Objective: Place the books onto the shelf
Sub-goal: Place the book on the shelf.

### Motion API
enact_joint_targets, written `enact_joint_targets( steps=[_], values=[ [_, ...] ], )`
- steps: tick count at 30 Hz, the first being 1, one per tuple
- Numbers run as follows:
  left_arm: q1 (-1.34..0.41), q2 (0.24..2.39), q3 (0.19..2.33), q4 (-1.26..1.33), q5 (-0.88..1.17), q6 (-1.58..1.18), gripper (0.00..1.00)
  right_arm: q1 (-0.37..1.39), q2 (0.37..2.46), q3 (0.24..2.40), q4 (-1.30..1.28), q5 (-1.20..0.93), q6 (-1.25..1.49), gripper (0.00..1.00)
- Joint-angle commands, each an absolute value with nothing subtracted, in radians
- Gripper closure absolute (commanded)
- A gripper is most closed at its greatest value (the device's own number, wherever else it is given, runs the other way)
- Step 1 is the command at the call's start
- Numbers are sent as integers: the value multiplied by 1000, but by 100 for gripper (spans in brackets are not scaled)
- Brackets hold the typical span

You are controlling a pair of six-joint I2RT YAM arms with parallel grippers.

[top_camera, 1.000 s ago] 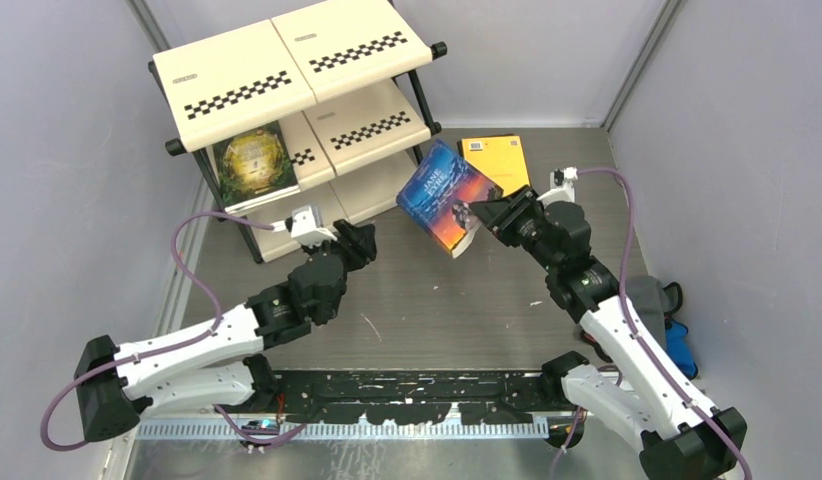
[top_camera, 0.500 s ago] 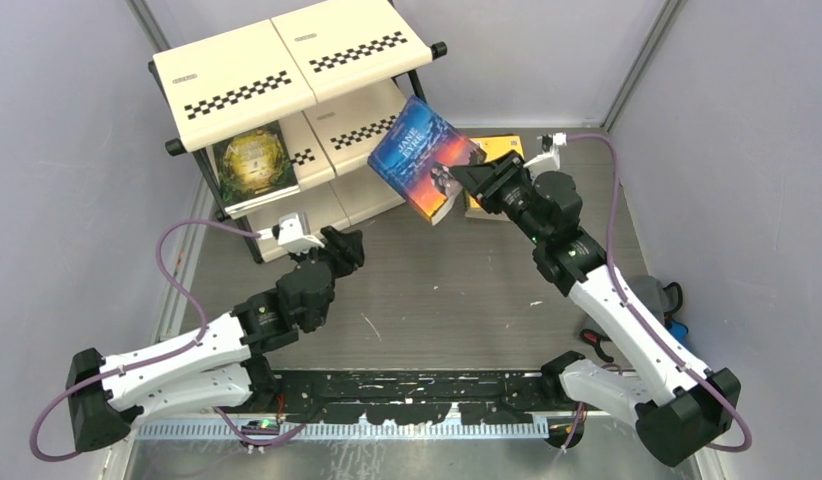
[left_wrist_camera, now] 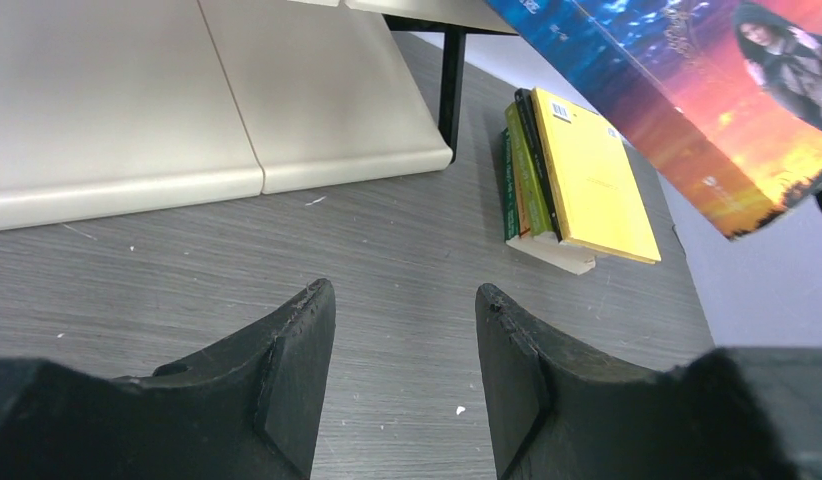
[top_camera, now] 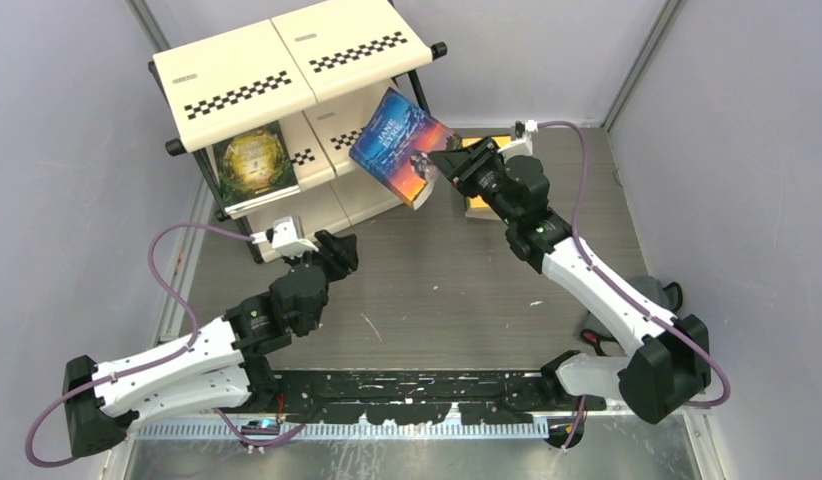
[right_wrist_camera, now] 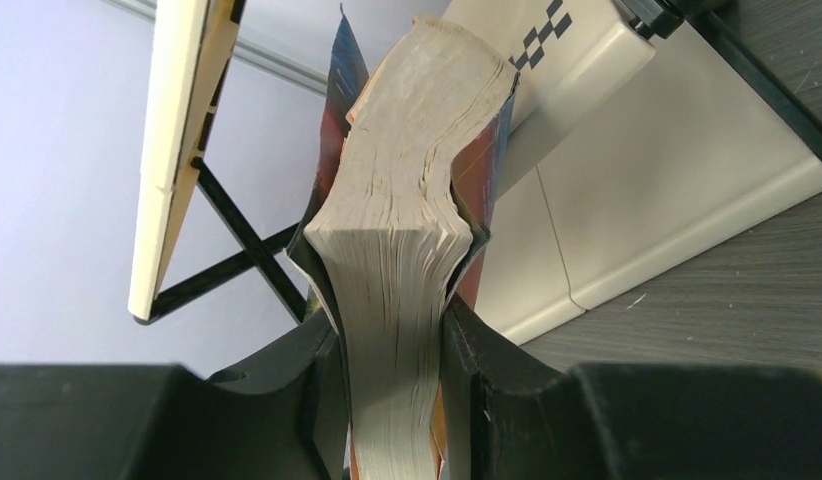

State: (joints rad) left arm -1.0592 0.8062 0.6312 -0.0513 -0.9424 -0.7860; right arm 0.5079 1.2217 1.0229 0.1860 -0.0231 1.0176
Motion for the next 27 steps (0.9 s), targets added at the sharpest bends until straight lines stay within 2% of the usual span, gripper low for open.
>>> enact_joint_targets(
  steps=[1, 10, 27],
  values=[
    [-1063, 773, 624, -52, -967, -796, 45, 516, 1239, 1133, 562, -3, 1085, 99],
    [-1063, 783, 620, -32, -957, -762, 46, 517, 1366, 1187, 630, -3, 1086, 99],
    [-1062, 788, 600, 15, -967, -703, 45, 535, 1656, 1266, 785, 144, 1016, 99]
  ],
)
